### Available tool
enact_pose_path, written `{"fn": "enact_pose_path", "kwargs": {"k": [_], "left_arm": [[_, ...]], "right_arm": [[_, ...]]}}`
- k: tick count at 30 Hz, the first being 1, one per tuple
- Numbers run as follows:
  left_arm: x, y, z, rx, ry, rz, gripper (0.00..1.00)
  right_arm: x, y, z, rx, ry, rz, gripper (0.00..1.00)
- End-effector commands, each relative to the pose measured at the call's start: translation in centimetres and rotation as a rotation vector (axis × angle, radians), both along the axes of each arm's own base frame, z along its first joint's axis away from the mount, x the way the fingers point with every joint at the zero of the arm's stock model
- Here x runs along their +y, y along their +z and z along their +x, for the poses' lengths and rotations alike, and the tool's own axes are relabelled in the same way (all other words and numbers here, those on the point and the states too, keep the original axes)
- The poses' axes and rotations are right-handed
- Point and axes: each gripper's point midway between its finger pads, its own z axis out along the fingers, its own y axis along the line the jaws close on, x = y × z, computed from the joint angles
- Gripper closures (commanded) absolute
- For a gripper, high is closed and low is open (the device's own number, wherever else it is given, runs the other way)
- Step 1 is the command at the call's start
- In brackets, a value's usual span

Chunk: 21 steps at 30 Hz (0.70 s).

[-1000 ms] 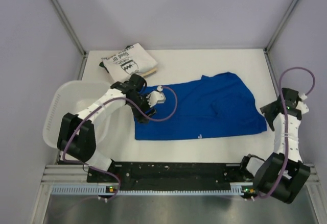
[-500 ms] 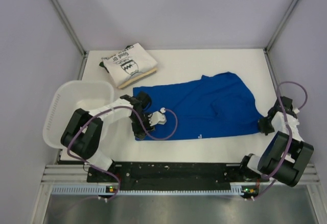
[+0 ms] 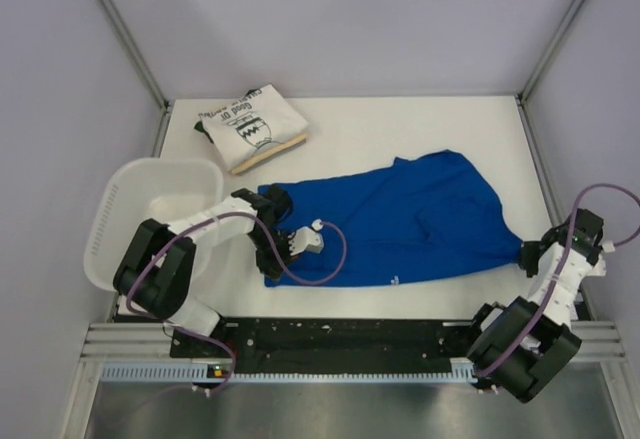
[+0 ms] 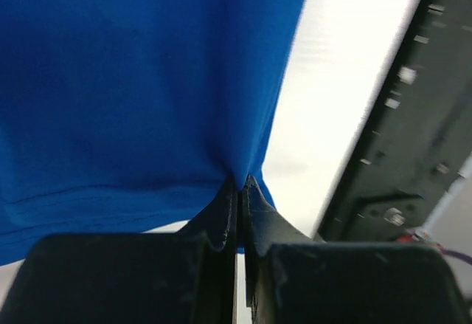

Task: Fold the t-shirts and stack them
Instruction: Fold the flattened tshirt in 1/3 of the way

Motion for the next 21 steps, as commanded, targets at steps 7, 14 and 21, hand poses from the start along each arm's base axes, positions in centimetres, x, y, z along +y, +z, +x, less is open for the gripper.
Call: {"fn": "enact_pose_path", "kwargs": {"k": [7, 14, 21], "left_arm": [[1.5, 6.9, -6.3, 0.196, -0.195, -0.085, 1.00], [2.8, 6.0, -7.1, 0.250, -0.203, -0.016, 0.58], [1.7, 7.7, 3.3, 0.045, 0.187, -0.085, 0.48]], "right_arm": [[1.0, 8.1, -1.1, -0.144, -0.190, -0.005, 1.00], [-0.1, 6.8, -3.8, -0.004, -0.256, -0.066, 0.33], [-1.9, 13.9, 4.1, -0.349, 0.076, -0.231, 0.10]]}}
